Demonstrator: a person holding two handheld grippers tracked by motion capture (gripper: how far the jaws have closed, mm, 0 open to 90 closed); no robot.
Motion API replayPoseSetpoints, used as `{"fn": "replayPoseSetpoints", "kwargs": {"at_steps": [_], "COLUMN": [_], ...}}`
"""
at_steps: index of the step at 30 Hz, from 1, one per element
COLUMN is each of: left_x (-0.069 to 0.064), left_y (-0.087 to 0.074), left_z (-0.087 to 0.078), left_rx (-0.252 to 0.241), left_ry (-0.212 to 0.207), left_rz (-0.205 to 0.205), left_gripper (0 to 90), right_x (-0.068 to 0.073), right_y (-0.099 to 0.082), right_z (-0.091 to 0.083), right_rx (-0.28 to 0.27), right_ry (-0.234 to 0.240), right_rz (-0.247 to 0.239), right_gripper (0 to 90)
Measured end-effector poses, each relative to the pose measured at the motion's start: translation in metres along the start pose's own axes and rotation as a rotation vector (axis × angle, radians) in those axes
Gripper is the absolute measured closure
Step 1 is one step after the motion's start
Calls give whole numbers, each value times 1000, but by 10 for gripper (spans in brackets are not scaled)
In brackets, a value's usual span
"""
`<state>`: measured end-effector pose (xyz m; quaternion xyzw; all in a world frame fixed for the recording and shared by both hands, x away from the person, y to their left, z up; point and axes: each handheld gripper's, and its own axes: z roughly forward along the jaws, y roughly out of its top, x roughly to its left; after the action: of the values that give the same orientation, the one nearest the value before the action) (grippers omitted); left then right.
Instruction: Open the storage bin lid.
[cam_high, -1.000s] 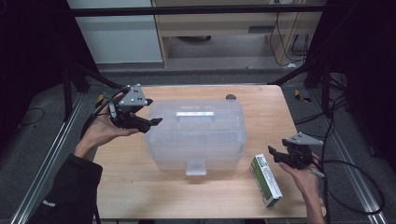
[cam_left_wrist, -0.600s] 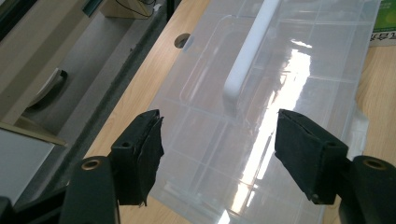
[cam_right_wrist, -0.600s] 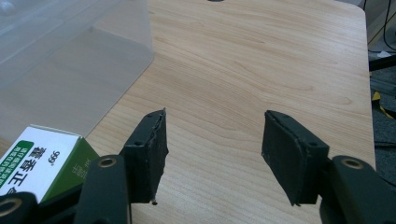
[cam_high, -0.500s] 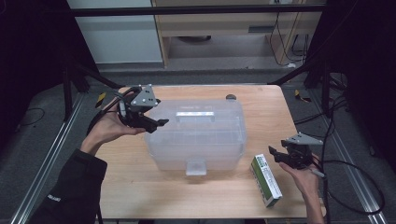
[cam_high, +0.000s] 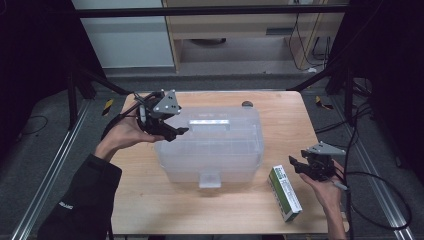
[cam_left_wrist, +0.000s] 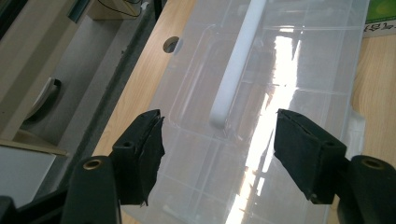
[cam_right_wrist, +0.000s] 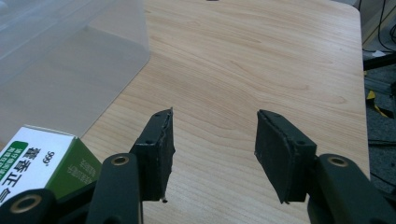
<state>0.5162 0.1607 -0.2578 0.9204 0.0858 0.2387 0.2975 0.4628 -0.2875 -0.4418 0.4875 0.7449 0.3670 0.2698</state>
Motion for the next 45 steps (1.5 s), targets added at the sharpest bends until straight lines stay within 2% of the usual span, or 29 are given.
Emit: {"fn": "replayPoseSetpoints", "kwargs": {"at_steps": [3,11,18,24,45], "left_x": [-1,0,1,-1,-4], "left_y": [2,9,12,15,24], "left_z": [5,14,21,28,42], "left_rx": [7,41,55,80,118], "left_ry": [-5,2,-2,-7,-4], "left_rz": [11,56,70,101,157], "left_gripper": [325,348,364,371,466], "right_x": [-1,0,-2,0,1], "right_y": [-1,-2,-3,-3,-3], "right_z": [-1,2,2,3,4], "right_rx": [6,27,36,44,64], "right_ry": [1,4,-4,1,14], "right_rz": [14,9,8,-2,-8], "right_gripper": [494,521,539,548,569]}}
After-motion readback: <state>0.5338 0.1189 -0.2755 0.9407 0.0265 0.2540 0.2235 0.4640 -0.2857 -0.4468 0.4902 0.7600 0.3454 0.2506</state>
